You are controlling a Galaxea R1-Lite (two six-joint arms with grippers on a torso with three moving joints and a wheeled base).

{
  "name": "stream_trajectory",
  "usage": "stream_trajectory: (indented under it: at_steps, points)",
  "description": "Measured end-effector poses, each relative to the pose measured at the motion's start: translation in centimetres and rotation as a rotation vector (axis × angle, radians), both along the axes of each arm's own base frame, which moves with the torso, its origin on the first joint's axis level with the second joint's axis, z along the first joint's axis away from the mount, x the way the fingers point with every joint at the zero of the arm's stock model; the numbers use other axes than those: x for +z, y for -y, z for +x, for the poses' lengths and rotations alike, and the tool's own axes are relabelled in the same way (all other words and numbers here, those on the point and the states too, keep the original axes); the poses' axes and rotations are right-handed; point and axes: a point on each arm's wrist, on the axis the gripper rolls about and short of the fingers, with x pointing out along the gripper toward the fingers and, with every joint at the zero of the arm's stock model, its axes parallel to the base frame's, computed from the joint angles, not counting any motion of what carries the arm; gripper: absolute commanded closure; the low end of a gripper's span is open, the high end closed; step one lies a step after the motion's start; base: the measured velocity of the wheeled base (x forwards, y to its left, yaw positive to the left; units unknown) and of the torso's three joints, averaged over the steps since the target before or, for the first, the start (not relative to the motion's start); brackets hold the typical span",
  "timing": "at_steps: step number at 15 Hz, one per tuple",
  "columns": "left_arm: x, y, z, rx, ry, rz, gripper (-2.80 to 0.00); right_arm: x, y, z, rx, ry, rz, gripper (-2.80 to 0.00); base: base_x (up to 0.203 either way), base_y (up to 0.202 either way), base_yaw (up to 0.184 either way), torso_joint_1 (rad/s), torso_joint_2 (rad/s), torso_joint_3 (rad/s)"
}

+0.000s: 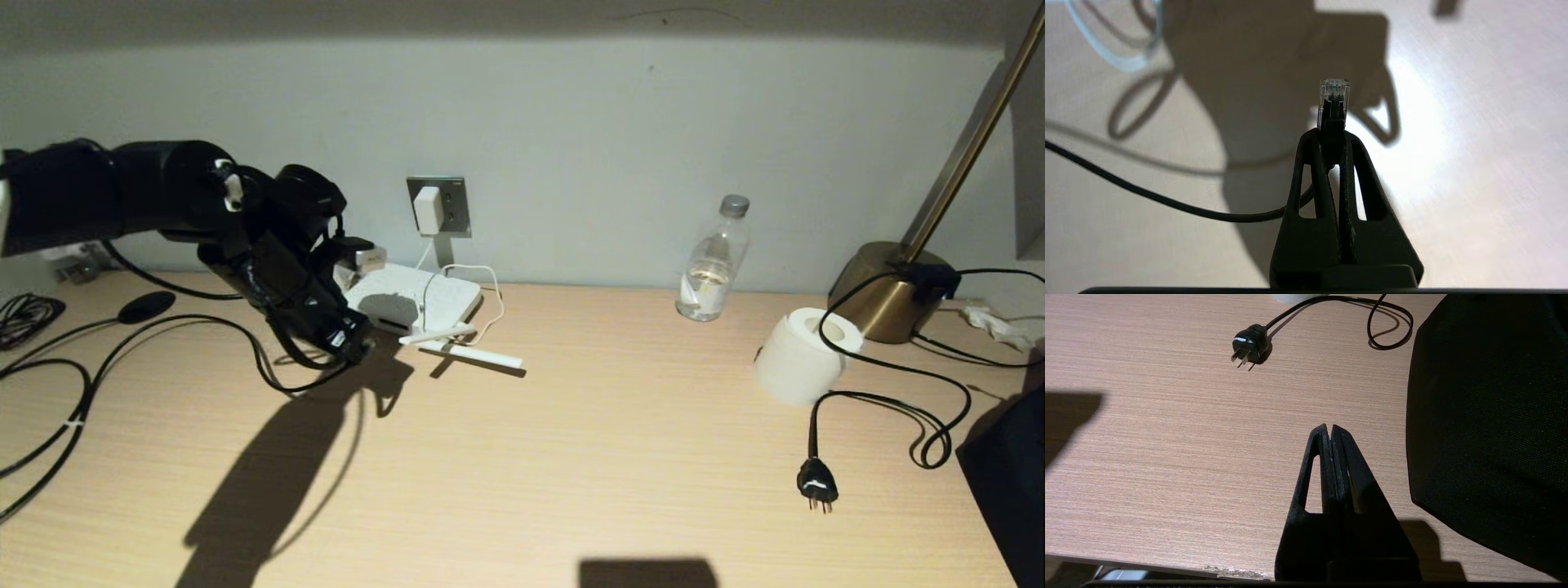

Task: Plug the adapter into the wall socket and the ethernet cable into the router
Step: Align cable and router interface

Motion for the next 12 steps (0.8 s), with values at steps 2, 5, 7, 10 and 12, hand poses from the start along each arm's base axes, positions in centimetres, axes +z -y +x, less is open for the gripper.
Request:
stream_trajectory:
  at_steps: [2,5,7,10,12]
  points:
    - [1.8,-0.2,-2.5,-0.008,0.005,-0.008,0.0,0.0,0.0,0.0,0.0,0.0,0.0,0.0,0.0,0.0,0.0,0.0,0.0,0.0]
    - [3.9,-0.9,-7.5,-0.022,0.016,-0.016,0.0,0.0,0.0,0.0,0.0,0.0,0.0,0.0,0.0,0.0,0.0,0.0,0.0,0.0]
    - [4.3,-1.6,-11.3,-0.031,0.0,-0.015,0.0,0.0,0.0,0.0,0.0,0.0,0.0,0.0,0.0,0.0,0.0,0.0,0.0,0.0]
    - [4.4,-2.9,-16.9,-0.038,0.005,-0.018,0.0,0.0,0.0,0.0,0.0,0.0,0.0,0.0,0.0,0.0,0.0,0.0,0.0,0.0]
    - [4.8,-3.7,-20.1,-0.035,0.014,-0.019,0.0,0.0,0.0,0.0,0.0,0.0,0.0,0.0,0.0,0.0,0.0,0.0,0.0,0.0]
